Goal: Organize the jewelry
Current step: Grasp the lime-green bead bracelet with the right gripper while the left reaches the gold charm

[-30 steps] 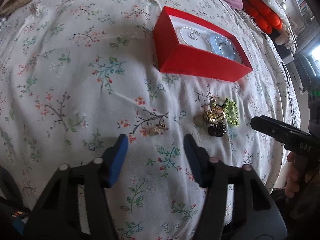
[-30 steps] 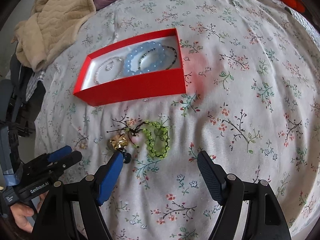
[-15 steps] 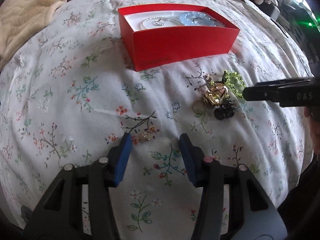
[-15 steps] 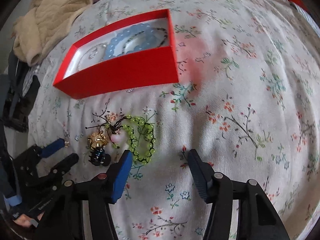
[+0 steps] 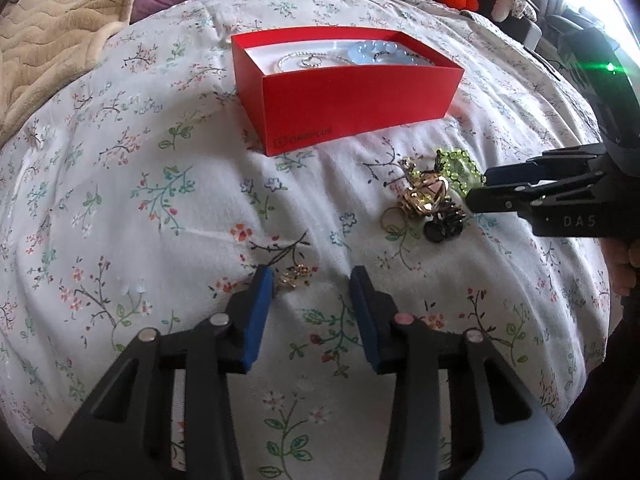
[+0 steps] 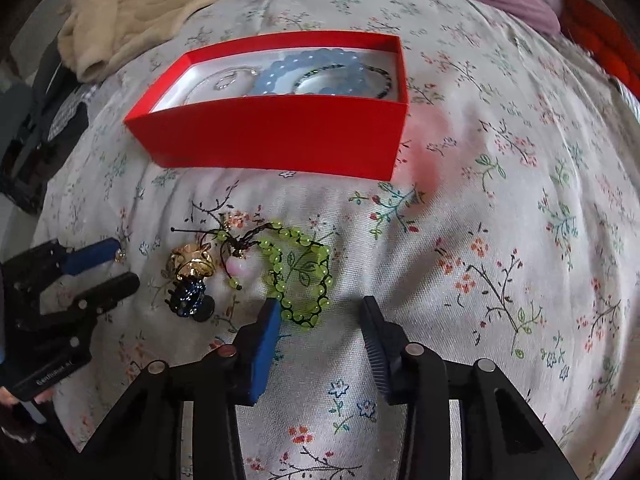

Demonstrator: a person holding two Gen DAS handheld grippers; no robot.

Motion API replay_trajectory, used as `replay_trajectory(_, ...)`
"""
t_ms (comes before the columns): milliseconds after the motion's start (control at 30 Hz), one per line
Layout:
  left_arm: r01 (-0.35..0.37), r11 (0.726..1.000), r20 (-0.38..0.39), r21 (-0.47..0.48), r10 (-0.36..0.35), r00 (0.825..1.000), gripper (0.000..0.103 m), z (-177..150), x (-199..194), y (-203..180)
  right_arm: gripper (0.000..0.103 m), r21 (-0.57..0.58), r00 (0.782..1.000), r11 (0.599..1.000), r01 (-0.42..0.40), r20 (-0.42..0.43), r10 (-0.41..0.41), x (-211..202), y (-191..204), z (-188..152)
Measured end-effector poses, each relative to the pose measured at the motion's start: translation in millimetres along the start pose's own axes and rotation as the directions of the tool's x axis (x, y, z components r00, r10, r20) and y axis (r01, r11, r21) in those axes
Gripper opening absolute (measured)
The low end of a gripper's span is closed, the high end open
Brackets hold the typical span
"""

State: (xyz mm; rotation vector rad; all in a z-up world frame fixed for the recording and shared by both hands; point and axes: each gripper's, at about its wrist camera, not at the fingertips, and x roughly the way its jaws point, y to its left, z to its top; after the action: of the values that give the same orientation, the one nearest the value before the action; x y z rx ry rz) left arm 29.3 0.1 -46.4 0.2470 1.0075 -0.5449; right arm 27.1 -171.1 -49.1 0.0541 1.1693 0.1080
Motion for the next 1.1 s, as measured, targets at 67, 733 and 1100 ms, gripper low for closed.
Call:
replay_trajectory(67, 0.003, 1.0, 0.004, -0.001, -0.003, 1.0, 0.038, 0, 0, 1, 0.036, -0.02, 1.0, 1.0, 0.0, 0.009, 0.0, 0, 2, 0)
replay_trajectory(733, 0.002, 0.997, -0.019, -0.073, -0.003, 1.0, 0.011, -1, -6, 6, 0.005, 0.006, 0.995, 0.995, -0.102, 0.012, 0.102, -2, -5, 6)
replay_trajectory(1100, -0.002, 0.991, -0.045, -0.132, -0.004, 0.999, 0.011, 3, -11, 15, 0.005, 0.023, 0.988, 0.99, -0.138, 0.067, 0.136, -34, -16, 7)
